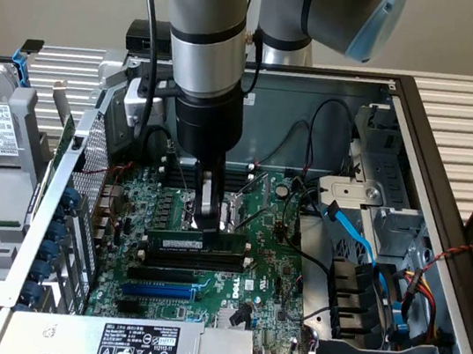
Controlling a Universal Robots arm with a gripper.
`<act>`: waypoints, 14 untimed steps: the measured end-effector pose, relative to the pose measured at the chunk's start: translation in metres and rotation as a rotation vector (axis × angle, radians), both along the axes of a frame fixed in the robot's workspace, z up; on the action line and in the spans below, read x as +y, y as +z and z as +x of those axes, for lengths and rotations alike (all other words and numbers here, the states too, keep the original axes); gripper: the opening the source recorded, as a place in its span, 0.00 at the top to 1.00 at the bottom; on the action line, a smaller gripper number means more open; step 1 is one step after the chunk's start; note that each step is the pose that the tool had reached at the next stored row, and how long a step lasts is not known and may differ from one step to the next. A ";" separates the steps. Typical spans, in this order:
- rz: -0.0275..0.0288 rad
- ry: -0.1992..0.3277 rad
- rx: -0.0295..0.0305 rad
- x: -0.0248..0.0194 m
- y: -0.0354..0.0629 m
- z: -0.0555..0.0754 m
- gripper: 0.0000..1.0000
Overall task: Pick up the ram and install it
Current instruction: 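Insert the ram into the slot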
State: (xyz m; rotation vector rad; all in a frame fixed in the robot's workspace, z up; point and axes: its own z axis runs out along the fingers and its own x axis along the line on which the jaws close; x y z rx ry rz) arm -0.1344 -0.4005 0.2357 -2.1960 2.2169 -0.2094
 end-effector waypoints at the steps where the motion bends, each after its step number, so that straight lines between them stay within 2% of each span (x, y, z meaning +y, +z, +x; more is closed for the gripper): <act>1: -0.0001 -0.001 -0.0002 0.0000 -0.0002 0.000 0.87; 14: 0.0000 -0.007 -0.0094 0.0000 -0.0029 -0.002 0.87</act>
